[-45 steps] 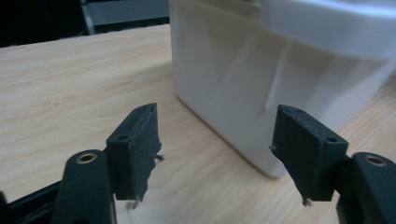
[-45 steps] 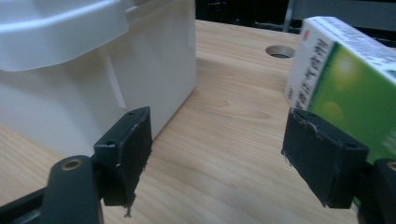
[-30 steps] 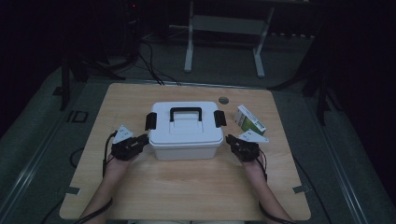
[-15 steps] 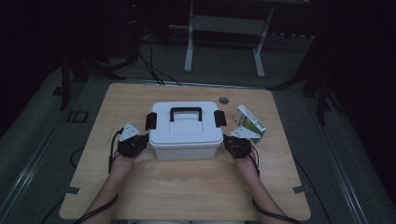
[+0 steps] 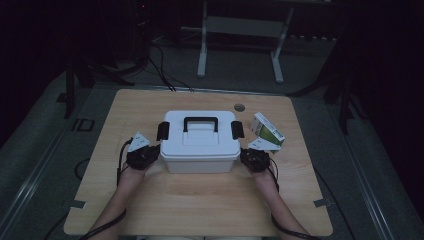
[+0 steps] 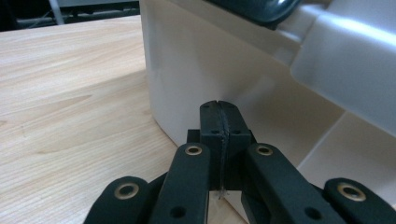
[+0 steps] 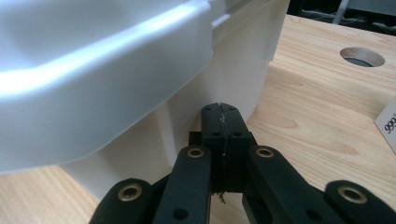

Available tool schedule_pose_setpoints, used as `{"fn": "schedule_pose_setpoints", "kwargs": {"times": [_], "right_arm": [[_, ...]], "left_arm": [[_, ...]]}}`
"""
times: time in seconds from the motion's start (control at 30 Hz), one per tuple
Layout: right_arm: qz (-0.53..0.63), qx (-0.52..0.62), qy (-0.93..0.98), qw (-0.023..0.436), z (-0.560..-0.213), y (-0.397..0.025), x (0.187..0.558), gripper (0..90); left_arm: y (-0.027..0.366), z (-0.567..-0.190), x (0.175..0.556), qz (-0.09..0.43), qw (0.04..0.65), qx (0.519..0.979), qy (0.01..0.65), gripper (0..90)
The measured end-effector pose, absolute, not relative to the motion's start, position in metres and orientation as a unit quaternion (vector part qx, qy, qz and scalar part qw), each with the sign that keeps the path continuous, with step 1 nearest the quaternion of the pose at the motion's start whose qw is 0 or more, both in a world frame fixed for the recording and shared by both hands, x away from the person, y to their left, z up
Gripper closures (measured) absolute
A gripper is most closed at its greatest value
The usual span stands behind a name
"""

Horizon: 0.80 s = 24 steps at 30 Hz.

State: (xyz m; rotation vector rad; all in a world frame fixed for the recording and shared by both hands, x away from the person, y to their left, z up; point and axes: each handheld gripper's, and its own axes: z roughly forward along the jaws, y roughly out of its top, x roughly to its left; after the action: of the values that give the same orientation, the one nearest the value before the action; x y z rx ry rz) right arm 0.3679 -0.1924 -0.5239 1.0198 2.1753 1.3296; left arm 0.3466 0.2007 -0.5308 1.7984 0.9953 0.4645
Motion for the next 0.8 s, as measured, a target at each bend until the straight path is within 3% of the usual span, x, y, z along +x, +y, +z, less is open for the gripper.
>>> {"fn": "schedule_pose_setpoints", "kwargs": {"times": [0.8], "right_arm": [[0.467, 0.353, 0.789, 0.186, -0.521, -0.215, 0.317, 90.0]], "left_arm": [[0.184, -0.527, 0.308, 0.169, 0.491, 0.757, 0.397, 89.9]]}}
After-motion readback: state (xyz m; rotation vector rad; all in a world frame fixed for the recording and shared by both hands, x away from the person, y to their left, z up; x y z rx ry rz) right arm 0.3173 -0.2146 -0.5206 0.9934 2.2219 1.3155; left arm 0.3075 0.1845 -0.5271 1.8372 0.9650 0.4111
